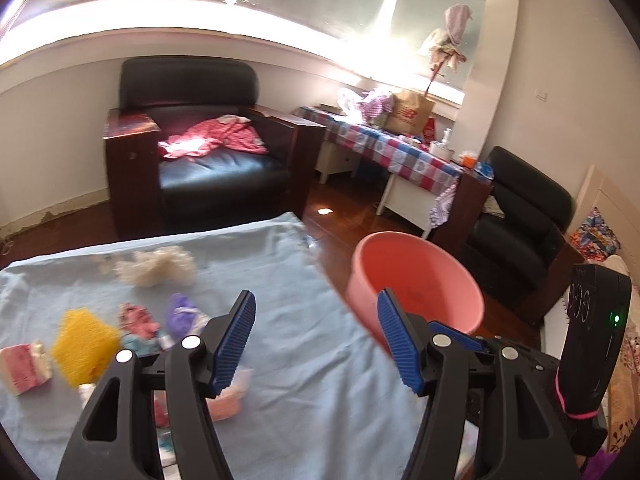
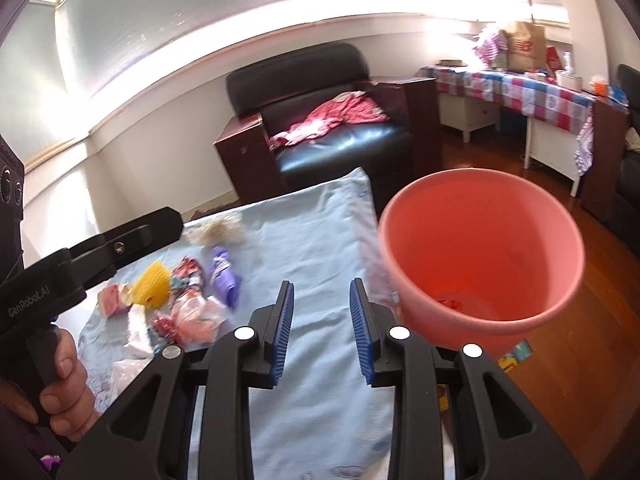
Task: Collect trash
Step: 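Move both open grippers from the bucket back over the table, then grasp the white plastic bag with the left gripper while the right gripper grasps the pink mesh bag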
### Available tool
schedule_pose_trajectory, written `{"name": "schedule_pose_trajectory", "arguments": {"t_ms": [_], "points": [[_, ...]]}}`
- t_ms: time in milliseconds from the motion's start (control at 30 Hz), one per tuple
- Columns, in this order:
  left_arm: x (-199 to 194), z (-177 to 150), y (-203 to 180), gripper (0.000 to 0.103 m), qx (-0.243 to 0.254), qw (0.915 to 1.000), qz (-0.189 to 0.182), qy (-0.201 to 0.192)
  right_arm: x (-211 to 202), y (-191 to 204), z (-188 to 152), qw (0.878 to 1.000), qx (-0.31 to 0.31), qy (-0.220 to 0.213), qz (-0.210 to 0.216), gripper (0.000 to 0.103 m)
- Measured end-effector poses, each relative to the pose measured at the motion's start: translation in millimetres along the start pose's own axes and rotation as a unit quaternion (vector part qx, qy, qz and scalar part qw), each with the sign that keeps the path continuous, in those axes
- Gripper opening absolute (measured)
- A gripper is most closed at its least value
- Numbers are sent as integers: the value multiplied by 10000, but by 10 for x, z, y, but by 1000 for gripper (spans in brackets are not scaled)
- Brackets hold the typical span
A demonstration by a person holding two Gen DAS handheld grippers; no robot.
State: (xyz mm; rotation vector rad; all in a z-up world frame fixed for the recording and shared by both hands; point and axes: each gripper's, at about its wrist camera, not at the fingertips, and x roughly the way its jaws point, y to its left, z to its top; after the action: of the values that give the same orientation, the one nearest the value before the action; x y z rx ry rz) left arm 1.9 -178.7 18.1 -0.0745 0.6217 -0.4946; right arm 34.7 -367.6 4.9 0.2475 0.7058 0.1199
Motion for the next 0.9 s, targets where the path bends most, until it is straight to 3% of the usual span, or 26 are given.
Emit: {"name": "schedule_pose_trajectory", "arguments": {"t_ms": [267, 433, 633, 900], "points": [[-550, -196, 650, 63, -97, 9962, 829, -265, 154, 442, -99, 9980, -354, 324, 419, 29], [-783, -376, 1052, 62, -327, 9922, 1194, -165, 229, 624, -172, 9960, -488, 491, 563, 29], [-887, -665, 1336, 60, -685, 9936, 841, 313, 334, 748, -269, 9932, -574, 725, 714, 29], [-681, -886, 1158, 60, -518, 9935, 255, 983, 381, 775, -337, 9897, -525, 944, 943, 30]]}}
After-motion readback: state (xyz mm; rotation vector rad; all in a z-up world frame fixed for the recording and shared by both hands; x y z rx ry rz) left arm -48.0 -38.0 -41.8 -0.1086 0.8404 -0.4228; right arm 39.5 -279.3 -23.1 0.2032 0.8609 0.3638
